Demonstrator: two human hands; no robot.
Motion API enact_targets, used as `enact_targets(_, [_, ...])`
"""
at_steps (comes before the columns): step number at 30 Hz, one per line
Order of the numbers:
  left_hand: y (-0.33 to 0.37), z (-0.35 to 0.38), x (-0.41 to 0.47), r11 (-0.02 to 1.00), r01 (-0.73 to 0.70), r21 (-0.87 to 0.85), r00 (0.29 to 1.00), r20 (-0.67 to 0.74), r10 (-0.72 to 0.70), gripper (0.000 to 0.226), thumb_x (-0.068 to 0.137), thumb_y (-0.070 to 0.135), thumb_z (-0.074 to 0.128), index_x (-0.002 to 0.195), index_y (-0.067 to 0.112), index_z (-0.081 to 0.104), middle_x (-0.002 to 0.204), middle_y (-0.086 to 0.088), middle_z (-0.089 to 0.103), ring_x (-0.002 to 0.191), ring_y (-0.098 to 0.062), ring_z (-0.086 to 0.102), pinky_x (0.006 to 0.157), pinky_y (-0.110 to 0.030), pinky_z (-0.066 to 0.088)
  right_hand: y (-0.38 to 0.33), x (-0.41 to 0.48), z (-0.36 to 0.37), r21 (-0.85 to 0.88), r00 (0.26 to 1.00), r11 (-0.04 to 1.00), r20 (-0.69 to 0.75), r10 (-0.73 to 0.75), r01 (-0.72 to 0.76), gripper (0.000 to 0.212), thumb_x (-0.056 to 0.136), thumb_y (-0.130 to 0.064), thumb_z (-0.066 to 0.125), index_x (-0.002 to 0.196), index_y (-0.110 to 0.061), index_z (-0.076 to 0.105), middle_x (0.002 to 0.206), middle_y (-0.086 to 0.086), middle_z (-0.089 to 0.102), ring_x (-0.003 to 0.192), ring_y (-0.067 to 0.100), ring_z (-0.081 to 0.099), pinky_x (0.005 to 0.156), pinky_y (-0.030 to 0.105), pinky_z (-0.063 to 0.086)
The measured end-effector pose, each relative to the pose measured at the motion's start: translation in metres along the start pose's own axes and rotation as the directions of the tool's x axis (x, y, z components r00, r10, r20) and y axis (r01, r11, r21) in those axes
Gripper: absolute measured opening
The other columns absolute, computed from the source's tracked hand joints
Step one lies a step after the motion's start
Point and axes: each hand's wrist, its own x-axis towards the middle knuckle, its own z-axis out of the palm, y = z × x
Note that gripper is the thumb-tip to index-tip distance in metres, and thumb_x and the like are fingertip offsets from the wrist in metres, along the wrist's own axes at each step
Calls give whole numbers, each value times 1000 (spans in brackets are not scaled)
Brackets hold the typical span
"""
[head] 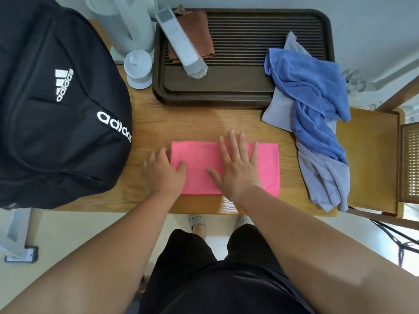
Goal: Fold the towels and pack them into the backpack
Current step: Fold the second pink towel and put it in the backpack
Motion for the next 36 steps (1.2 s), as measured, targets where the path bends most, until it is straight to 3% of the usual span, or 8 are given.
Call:
enact_targets(4, [-3,-1,14,978,155,-142,987,55,-148,56,88,39,69,134,10,56,131,-9,56,116,-28,57,96,-40,49,-3,4,15,19,999,999,36,33,-33,88,94,-73,9,160,-18,-11,165,6,-25,150,30,-28,120,60,-11])
enact_targets(7, [-3,-1,21,953,228,-197,972,100,-212,45,86,33,72,125,12,62,118,-5,65,101,-24,62,84,-36,52,-1,4,23,22,998,999,38,41,-41,89,94,-75,8,160,-19,-12,166,6,-24,150,31,-27,119,61,-11])
enact_targets(18, [10,-4,24,883,332,-332,930,272,-247,6,79,17,71,77,16,66,81,-4,69,79,-28,68,74,-49,61,-4,6,24,-32,996,998,60,61,-59,88,92,-78,0,155,-19,-22,162,8,-31,148,31,-33,118,62,-14])
enact_targets(23, [18,-17,15,841,327,-432,926,326,-193,10,80,14,67,84,20,60,88,-3,67,84,-27,66,76,-47,59,-4,7,19,-43,993,998,111,45,-41,90,91,-78,-2,155,-19,-23,161,9,-33,148,33,-33,118,63,-12])
enact_targets(26, [25,-24,6,752,407,-518,900,366,-235,31,79,7,71,104,20,58,100,-3,66,90,-25,65,82,-46,59,-3,8,9,-27,987,999,160,22,-18,93,89,-79,-1,157,-19,-22,163,8,-30,149,34,-30,119,63,-9])
enact_targets(29, [33,-31,-3,700,462,-545,874,414,-255,26,81,1,72,98,18,61,99,-8,69,87,-24,66,75,-38,58,4,1,-5,66,989,998,148,-14,4,91,92,-76,7,158,-18,-18,165,5,-25,150,29,-27,123,57,-6])
enact_targets(32, [50,-44,-17,720,399,-567,898,402,-181,21,85,0,69,93,19,63,95,-6,69,85,-21,66,64,-31,53,22,-17,-19,159,998,987,70,-8,-3,91,97,-71,24,161,-13,-4,168,6,-13,154,27,-15,126,51,1])
enact_targets(36, [82,-51,-39,755,261,-601,938,343,-51,25,85,0,67,103,18,65,97,-2,69,87,-16,66,63,-30,50,61,-38,-34,296,998,953,13,56,-58,71,96,-60,48,154,-20,38,157,6,32,144,26,29,120,45,27])
